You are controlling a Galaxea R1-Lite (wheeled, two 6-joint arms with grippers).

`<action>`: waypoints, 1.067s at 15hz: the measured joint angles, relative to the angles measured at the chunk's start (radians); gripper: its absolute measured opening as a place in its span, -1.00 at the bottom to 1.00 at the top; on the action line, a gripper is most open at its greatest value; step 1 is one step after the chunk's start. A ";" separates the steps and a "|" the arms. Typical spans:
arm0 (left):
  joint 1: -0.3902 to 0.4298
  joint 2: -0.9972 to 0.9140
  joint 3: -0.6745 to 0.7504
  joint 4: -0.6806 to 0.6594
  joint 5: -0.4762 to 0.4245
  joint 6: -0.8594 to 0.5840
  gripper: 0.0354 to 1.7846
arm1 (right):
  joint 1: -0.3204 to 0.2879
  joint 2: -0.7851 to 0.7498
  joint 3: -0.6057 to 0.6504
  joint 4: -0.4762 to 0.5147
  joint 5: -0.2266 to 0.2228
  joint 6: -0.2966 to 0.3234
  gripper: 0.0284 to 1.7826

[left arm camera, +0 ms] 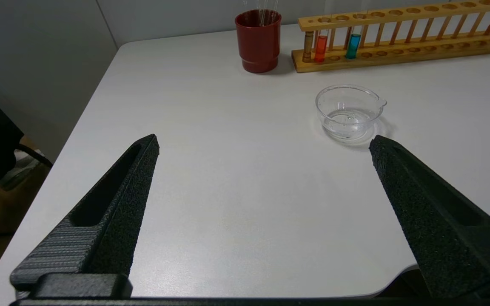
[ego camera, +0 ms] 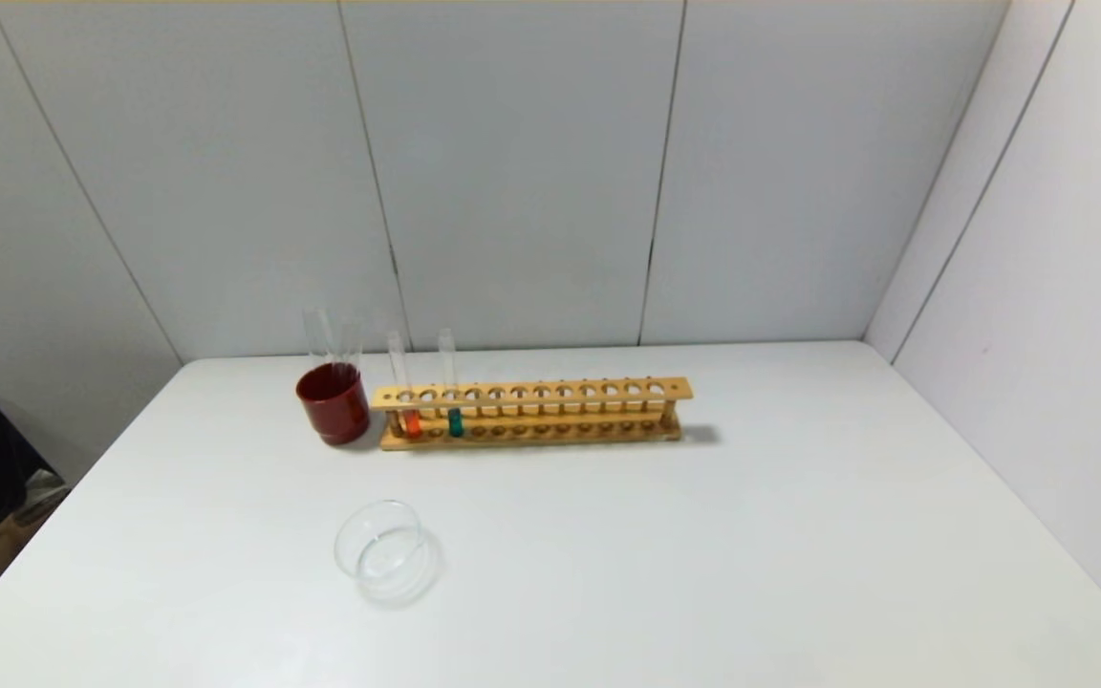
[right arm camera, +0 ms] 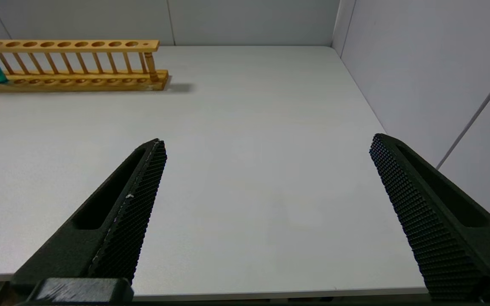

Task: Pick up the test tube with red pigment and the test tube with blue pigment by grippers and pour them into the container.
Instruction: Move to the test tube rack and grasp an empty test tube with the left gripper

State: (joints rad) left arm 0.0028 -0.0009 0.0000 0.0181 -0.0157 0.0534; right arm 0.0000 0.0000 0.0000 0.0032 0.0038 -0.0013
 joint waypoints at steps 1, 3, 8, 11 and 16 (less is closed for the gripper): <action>0.000 0.000 0.000 0.000 0.000 0.000 0.96 | 0.000 0.000 0.000 0.000 0.000 0.000 0.96; 0.000 0.000 0.000 0.000 0.000 0.002 0.96 | 0.000 0.000 0.000 0.000 0.000 0.000 0.96; -0.002 0.000 0.000 -0.002 -0.010 0.031 0.96 | 0.000 0.000 0.000 0.000 0.000 0.000 0.96; -0.003 0.004 -0.084 0.032 -0.023 0.027 0.96 | 0.000 0.000 0.000 0.000 0.000 0.000 0.96; -0.004 0.207 -0.470 0.196 -0.054 0.000 0.96 | 0.000 0.000 0.000 0.000 0.000 0.000 0.96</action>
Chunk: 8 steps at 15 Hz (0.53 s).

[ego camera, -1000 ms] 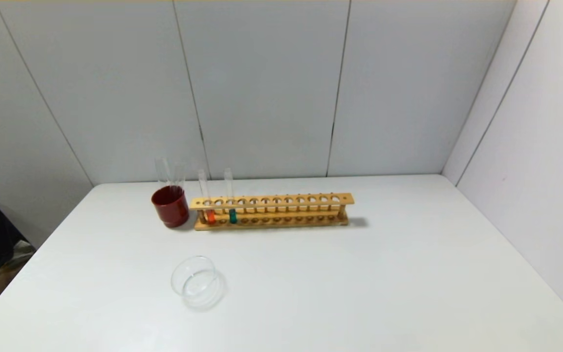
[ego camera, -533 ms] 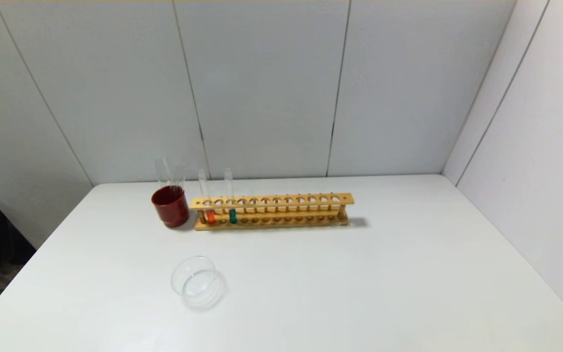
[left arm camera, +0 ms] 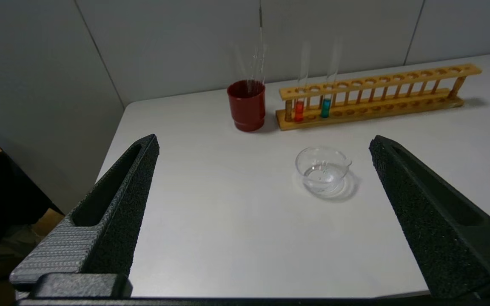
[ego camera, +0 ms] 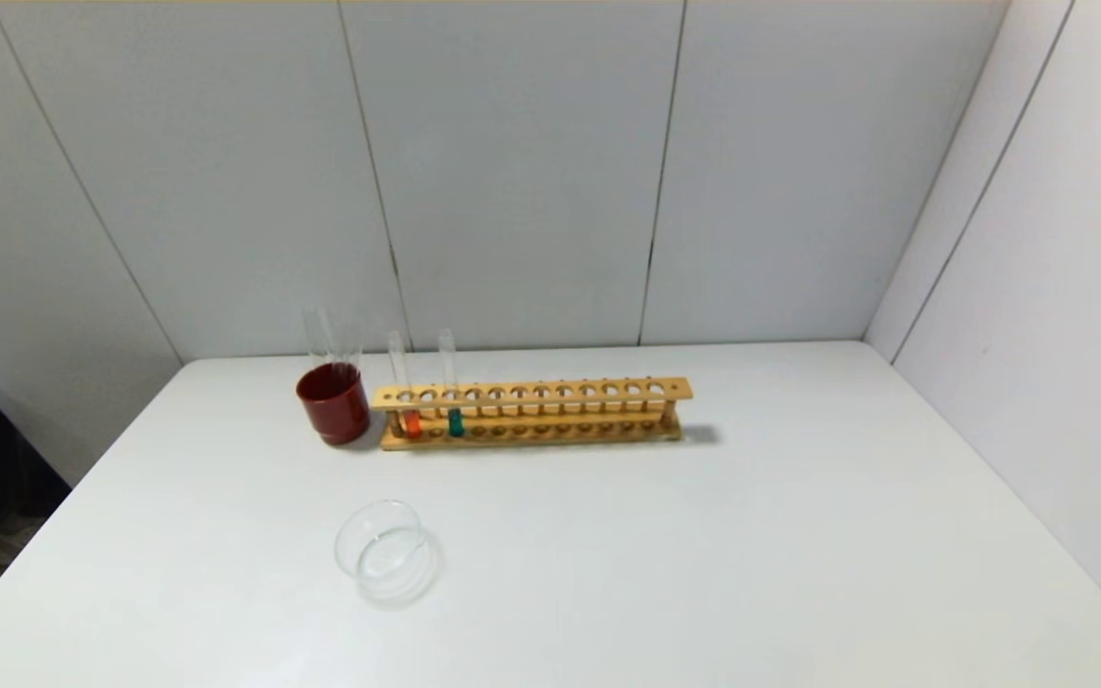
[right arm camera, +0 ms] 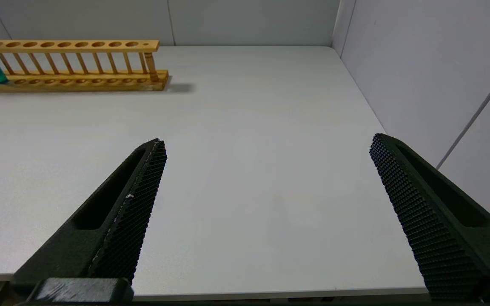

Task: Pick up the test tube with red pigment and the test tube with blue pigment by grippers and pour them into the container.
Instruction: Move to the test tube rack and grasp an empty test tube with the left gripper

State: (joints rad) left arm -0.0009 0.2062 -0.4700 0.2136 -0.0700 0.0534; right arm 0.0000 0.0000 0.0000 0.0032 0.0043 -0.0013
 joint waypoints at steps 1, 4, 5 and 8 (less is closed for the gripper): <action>-0.001 0.077 -0.069 0.013 -0.014 -0.019 0.96 | 0.000 0.000 0.000 0.000 0.000 0.000 0.96; -0.004 0.351 -0.227 0.004 -0.071 -0.077 0.96 | 0.000 0.000 0.000 0.000 0.000 0.000 0.96; -0.004 0.446 -0.264 -0.024 -0.091 -0.103 0.96 | 0.000 0.000 0.000 0.000 0.000 0.000 0.96; -0.013 0.735 -0.346 -0.170 -0.127 -0.195 0.96 | 0.000 0.000 0.000 0.000 0.000 0.000 0.96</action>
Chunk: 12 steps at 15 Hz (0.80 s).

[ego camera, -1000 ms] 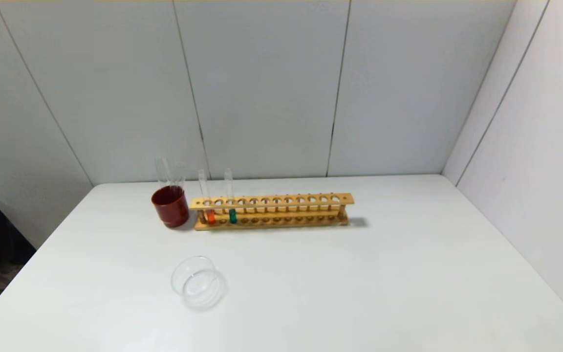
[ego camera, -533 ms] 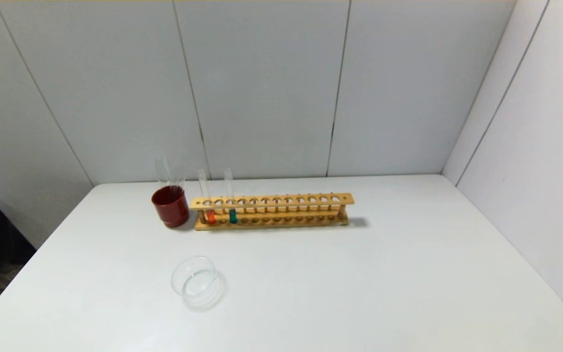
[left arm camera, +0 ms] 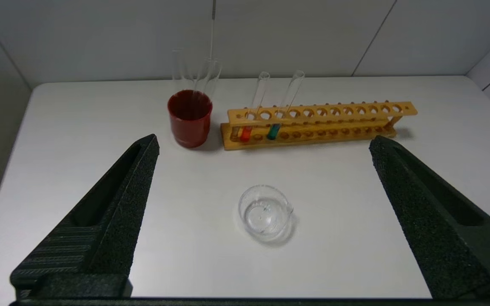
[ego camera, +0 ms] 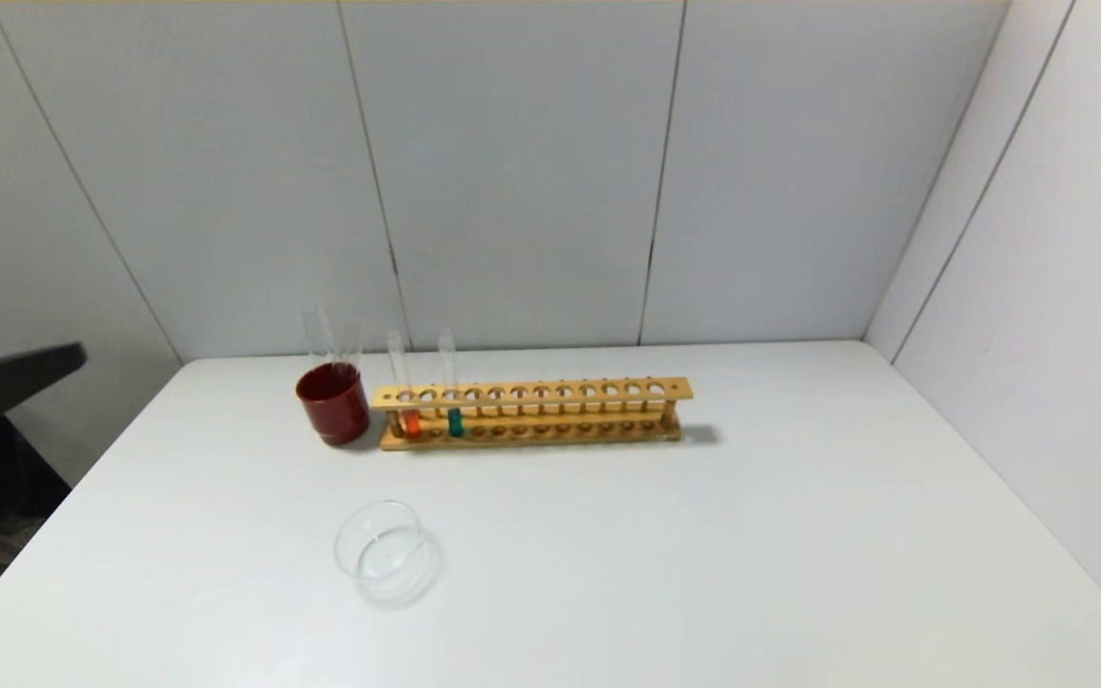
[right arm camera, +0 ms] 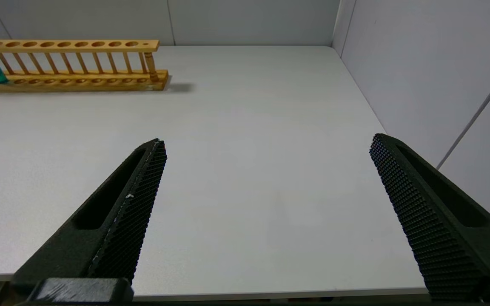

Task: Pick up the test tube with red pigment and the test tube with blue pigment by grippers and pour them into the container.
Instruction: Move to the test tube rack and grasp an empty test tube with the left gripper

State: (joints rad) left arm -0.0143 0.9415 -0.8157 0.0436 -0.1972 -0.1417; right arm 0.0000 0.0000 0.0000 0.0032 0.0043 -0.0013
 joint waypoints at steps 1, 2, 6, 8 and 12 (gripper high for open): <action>-0.011 0.092 -0.021 -0.062 -0.003 -0.021 0.96 | 0.000 0.000 0.000 0.000 0.000 0.000 0.96; -0.024 0.173 -0.035 -0.114 -0.005 -0.032 0.96 | 0.000 0.000 0.000 0.000 0.000 0.000 0.96; -0.073 0.456 -0.072 -0.296 -0.005 -0.049 0.96 | 0.000 0.000 0.000 0.000 0.000 0.000 0.96; -0.100 0.575 -0.082 -0.372 0.003 -0.050 0.96 | 0.000 0.000 0.000 0.000 0.000 0.000 0.96; -0.130 0.744 -0.104 -0.418 0.042 0.033 0.96 | 0.000 0.000 0.000 0.000 0.000 0.000 0.96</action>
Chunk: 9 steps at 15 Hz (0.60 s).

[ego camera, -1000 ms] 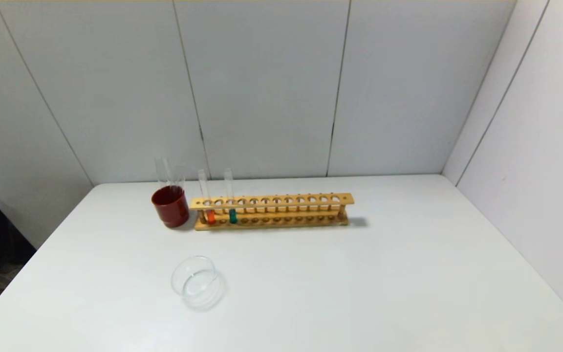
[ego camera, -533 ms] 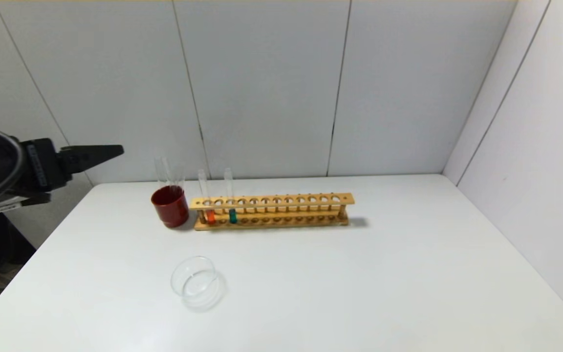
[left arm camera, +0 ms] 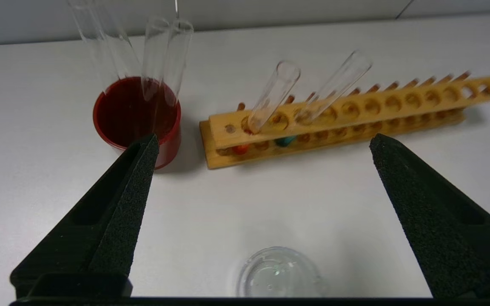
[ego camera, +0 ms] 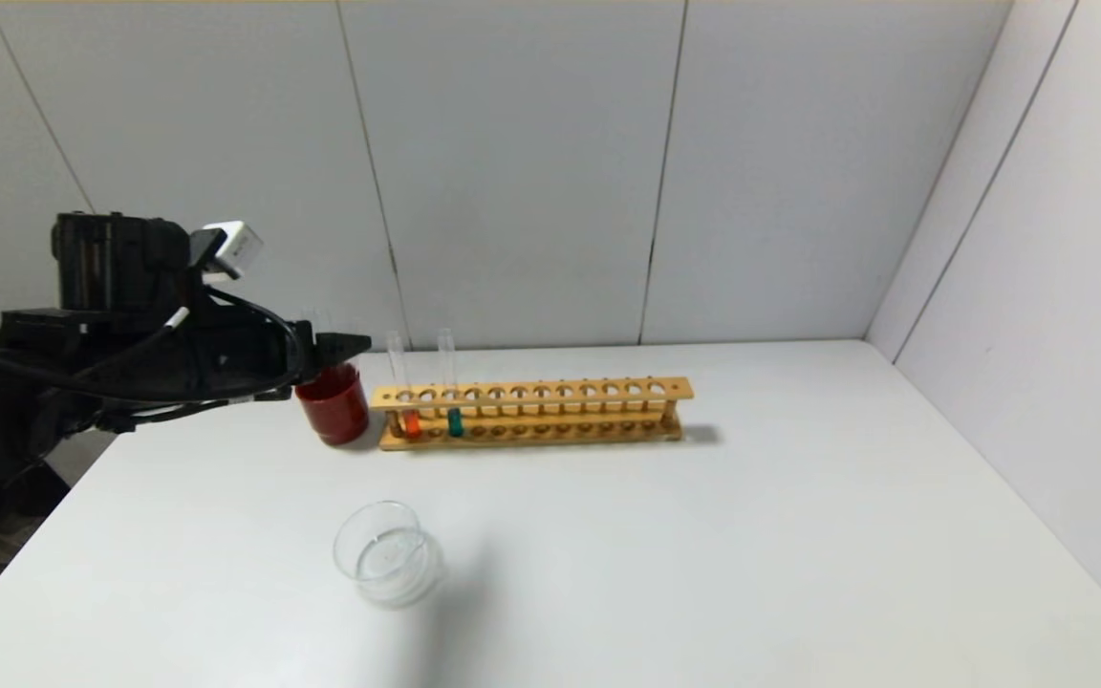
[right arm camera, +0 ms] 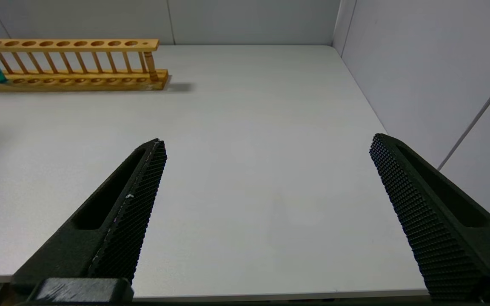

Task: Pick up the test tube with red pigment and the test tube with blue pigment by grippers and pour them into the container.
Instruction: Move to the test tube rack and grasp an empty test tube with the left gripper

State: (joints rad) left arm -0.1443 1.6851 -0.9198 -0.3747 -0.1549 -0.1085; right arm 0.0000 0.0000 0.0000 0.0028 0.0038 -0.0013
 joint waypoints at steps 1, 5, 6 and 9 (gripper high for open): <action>-0.010 0.032 -0.002 -0.001 0.004 0.018 0.96 | 0.000 0.000 0.000 0.000 0.000 0.000 0.96; -0.023 0.141 -0.015 -0.073 0.006 0.023 0.96 | 0.000 0.000 0.000 0.000 0.000 0.000 0.96; -0.027 0.167 -0.016 -0.115 0.004 0.021 0.96 | 0.000 0.000 0.000 0.000 0.000 0.000 0.96; -0.042 0.233 -0.039 -0.159 0.008 0.018 0.96 | 0.000 0.000 0.000 0.000 0.000 0.000 0.96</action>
State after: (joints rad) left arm -0.1860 1.9177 -0.9583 -0.5334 -0.1472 -0.0904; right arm 0.0000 0.0000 0.0000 0.0032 0.0043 -0.0013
